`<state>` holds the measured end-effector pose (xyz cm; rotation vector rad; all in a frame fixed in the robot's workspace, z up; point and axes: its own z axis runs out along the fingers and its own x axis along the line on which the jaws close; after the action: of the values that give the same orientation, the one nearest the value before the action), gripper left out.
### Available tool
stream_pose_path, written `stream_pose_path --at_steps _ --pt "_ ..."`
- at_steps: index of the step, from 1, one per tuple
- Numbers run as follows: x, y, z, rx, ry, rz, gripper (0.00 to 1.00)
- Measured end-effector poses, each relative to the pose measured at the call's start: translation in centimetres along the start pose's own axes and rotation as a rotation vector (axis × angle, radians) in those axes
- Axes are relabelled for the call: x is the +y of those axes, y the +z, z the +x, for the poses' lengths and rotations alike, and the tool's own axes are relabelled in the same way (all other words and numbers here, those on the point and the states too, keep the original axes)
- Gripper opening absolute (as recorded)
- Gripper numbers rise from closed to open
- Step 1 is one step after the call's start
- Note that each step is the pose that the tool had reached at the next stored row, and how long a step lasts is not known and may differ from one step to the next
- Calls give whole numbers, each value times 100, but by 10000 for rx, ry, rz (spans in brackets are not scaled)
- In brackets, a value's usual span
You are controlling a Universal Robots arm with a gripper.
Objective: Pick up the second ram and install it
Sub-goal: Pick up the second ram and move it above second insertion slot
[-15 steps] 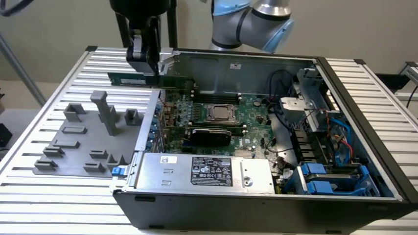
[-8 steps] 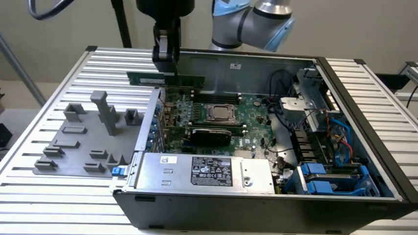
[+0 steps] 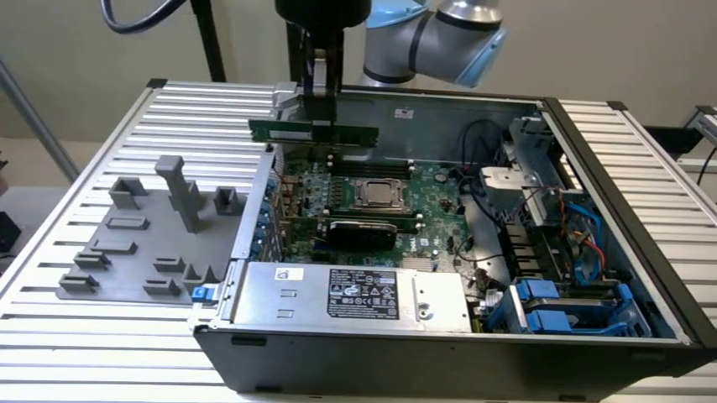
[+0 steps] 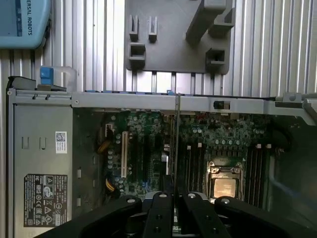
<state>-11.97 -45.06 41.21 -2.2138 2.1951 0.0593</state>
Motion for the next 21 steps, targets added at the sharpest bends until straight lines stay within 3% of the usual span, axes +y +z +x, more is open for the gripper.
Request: stream_pose_path --at_steps 21 --pt "-440 200 -435 0 -2 0 14"
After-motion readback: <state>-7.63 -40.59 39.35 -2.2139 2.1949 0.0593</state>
